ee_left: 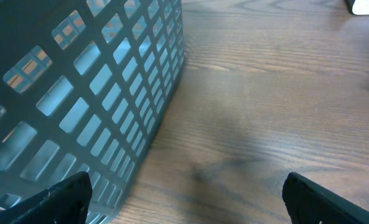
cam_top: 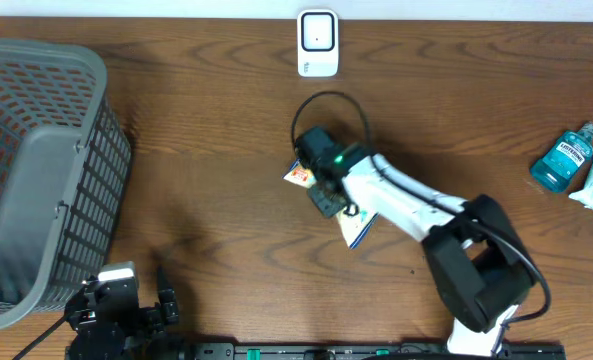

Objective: Scan the item barcode
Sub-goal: 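Lift the snack bag and turn it toward the scanner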

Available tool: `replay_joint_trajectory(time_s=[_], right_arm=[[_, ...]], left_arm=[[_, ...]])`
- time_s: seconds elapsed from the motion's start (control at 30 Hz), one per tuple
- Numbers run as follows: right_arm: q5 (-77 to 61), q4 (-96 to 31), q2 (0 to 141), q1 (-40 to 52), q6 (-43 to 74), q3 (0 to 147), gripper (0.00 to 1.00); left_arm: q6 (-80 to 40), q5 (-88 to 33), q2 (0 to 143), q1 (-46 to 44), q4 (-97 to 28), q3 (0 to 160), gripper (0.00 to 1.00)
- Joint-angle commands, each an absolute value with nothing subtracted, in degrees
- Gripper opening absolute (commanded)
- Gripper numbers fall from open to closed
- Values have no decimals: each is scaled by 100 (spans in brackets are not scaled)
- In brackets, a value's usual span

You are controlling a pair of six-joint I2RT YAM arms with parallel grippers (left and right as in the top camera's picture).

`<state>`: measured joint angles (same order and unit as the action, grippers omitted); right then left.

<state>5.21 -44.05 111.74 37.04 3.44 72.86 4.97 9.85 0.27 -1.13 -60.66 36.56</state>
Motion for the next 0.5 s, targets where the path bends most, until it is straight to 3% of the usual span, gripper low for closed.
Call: replay_joint_trajectory(time_s=[0.0, 0.27, 0.47], right_arm=[[-1533, -4932, 11911, 3575, 231, 7185, 1], [-5892, -6984, 11795, 2971, -3260, 8438, 1], [-7476, -7159, 11802, 2711, -4510, 8265, 1]], left_arm=[[576, 1059, 23, -97, -6064, 3680, 98], [576, 1059, 23, -97, -6064, 3680, 98], [576, 1059, 23, -97, -6064, 3680, 98]])
